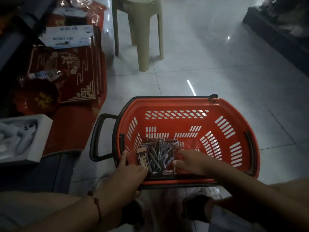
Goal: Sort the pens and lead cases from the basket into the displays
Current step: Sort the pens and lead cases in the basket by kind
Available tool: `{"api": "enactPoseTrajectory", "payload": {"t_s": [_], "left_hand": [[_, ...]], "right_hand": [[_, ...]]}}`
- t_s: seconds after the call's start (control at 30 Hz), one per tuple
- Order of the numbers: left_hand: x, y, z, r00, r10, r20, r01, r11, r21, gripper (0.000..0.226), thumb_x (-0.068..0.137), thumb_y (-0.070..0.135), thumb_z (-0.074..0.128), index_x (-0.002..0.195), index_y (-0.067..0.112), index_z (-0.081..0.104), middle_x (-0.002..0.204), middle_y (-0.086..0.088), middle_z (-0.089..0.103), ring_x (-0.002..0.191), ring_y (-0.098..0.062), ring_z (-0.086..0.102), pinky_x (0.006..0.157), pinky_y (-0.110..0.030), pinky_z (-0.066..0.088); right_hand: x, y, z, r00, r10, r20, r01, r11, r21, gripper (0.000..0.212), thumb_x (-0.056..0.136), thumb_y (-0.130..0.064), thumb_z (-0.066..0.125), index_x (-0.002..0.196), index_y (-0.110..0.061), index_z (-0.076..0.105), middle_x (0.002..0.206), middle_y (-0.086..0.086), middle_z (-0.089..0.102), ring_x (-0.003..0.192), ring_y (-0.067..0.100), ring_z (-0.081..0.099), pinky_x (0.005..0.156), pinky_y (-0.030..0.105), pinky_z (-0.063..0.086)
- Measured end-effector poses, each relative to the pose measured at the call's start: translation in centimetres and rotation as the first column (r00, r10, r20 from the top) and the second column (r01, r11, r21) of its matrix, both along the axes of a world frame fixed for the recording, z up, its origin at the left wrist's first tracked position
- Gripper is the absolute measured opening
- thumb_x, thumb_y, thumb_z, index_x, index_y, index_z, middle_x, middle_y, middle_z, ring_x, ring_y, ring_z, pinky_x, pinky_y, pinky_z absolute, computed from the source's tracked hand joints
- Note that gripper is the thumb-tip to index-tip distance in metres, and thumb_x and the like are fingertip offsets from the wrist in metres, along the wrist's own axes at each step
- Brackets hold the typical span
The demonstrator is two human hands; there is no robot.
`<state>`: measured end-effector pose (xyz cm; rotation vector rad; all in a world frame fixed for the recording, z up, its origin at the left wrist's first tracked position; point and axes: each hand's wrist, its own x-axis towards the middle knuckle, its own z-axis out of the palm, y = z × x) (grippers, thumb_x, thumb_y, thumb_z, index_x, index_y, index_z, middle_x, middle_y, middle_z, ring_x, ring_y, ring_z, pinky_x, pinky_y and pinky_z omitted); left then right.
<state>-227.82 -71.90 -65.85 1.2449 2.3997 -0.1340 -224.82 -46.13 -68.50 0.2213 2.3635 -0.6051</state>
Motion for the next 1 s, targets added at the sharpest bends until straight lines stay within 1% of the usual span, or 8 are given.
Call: {"api": "enactPoseTrajectory", "payload": {"t_s": [0.13,0.2,0.3,0.43,0.57,0.73,0.9,1.0], "left_hand": [[1.4,-1.1,-1.5,0.997,-0.08,0.0,0.08,0.994,0.071,0.045,0.051,0.047,0.073,0.087,0.026,0.056,0.079,0.009,0.058,0.076,-0.015,0.061,0.105,-0.064,0.036],[1.5,-0.7,-1.5,0.992,-0.087,0.096,0.083,0.996,0.04,0.047,0.059,0.061,0.067,0.088,0.026,0.055,0.082,0.006,0.058,0.077,-0.018,0.059,0.1,-0.054,0.043],[0.5,1.2,-0.4,0.99,-0.021,0.143,0.007,0.996,0.094,0.068,0.076,0.086,0.036,0.103,0.028,0.057,0.099,0.005,0.063,0.093,-0.018,0.059,0.091,-0.036,0.043],[-2.6,3.3,-0.5,0.989,0.08,0.124,-0.106,0.968,0.227,0.056,0.09,0.072,0.031,0.123,0.032,0.053,0.122,0.009,0.058,0.111,-0.012,0.052,0.095,-0.032,0.043],[-5.4,4.0,-2.9,0.984,0.171,0.047,-0.174,0.983,0.06,0.062,0.094,0.06,0.042,0.146,0.029,0.031,0.152,-0.002,0.034,0.139,-0.022,0.03,0.115,-0.042,0.025],[-6.2,5.2,-4.9,0.989,0.142,0.029,-0.139,0.985,-0.098,0.07,0.094,0.057,0.045,0.151,0.024,0.022,0.158,-0.01,0.021,0.144,-0.03,0.02,0.116,-0.048,0.02],[-7.0,6.3,-5.6,0.984,0.167,0.06,-0.161,0.982,-0.096,0.068,0.095,0.054,0.045,0.15,0.023,0.023,0.159,-0.01,0.02,0.144,-0.031,0.021,0.117,-0.047,0.019],[-7.5,6.5,-5.7,0.981,0.184,0.063,-0.178,0.98,-0.088,0.068,0.096,0.053,0.045,0.151,0.022,0.021,0.158,-0.01,0.021,0.143,-0.031,0.022,0.116,-0.047,0.022]], "right_hand": [[-0.9,-0.7,-2.5,0.997,0.027,0.078,-0.025,0.999,-0.029,0.058,0.097,-0.055,0.047,0.139,-0.015,0.048,0.139,0.01,0.056,0.12,0.023,0.056,0.102,0.039,0.047],[-1.7,-0.6,-4.1,0.994,0.022,0.109,-0.019,0.999,-0.026,0.057,0.098,-0.052,0.047,0.14,-0.014,0.047,0.139,0.011,0.056,0.12,0.024,0.056,0.102,0.038,0.046],[-3.0,-0.3,-6.3,0.988,-0.019,0.152,0.021,1.0,-0.009,0.058,0.097,-0.054,0.047,0.14,-0.015,0.048,0.137,0.01,0.058,0.117,0.024,0.058,0.101,0.039,0.048],[-3.8,-0.2,-8.5,0.974,-0.112,0.196,0.127,0.989,-0.069,0.047,0.1,-0.049,0.047,0.136,-0.02,0.053,0.13,0.005,0.062,0.11,0.018,0.059,0.097,0.034,0.047],[-4.9,-0.6,-10.5,0.939,-0.178,0.294,0.207,0.976,-0.071,0.039,0.104,-0.041,0.043,0.133,-0.019,0.057,0.13,0.005,0.061,0.113,0.02,0.058,0.102,0.037,0.045],[-7.5,0.0,-19.0,0.886,-0.268,0.38,0.307,0.951,-0.046,0.034,0.101,-0.038,0.047,0.124,-0.019,0.064,0.122,0.008,0.068,0.107,0.024,0.065,0.101,0.044,0.05],[-9.9,-2.4,-19.3,0.762,-0.424,0.489,0.467,0.883,0.037,0.05,0.105,-0.042,0.041,0.14,-0.007,0.051,0.135,0.014,0.059,0.118,0.03,0.061,0.103,0.043,0.049],[-10.1,-3.4,-20.7,0.577,-0.643,0.504,0.719,0.692,0.06,0.059,0.096,-0.047,0.058,0.137,-0.005,0.052,0.116,0.017,0.066,0.102,0.033,0.069,0.074,0.038,0.06]]}}
